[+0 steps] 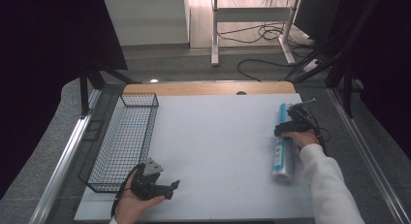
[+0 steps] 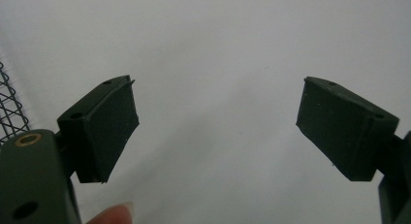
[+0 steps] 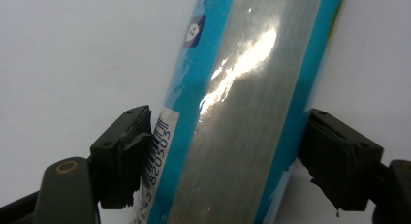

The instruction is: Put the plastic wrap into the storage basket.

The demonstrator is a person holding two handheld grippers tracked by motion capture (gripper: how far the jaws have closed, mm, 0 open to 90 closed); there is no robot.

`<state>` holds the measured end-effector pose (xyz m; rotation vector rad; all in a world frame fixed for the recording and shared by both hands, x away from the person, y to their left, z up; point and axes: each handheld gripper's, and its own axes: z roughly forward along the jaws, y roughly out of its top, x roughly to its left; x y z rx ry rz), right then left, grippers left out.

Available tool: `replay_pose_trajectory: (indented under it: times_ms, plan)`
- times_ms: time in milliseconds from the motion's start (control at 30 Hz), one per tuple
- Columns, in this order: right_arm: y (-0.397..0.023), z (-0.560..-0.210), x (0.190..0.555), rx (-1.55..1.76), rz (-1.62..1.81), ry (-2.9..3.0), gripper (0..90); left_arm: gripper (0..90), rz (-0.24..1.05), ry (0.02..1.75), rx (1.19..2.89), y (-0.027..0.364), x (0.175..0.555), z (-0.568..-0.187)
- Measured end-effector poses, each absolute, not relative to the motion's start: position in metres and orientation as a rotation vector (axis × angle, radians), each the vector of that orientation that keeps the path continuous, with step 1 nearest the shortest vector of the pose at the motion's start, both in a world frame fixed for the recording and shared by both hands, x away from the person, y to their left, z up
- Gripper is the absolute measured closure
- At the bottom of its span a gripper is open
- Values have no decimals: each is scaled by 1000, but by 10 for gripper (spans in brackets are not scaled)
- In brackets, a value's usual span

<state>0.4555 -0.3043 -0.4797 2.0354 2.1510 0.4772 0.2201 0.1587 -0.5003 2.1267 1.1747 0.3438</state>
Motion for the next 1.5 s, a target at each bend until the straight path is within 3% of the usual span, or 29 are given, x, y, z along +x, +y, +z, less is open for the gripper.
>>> replay_pose_trajectory:
  times_ms: [567, 1500]
  plan:
    - [-323, -480, 467, 2346, 545, 2118, 294, 147, 354, 1166, 2135, 157, 221, -501]
    - [-339, -454, 456, 2356, 781, 2194, 314, 146, 356, 1164, 2134, 156, 223, -502]
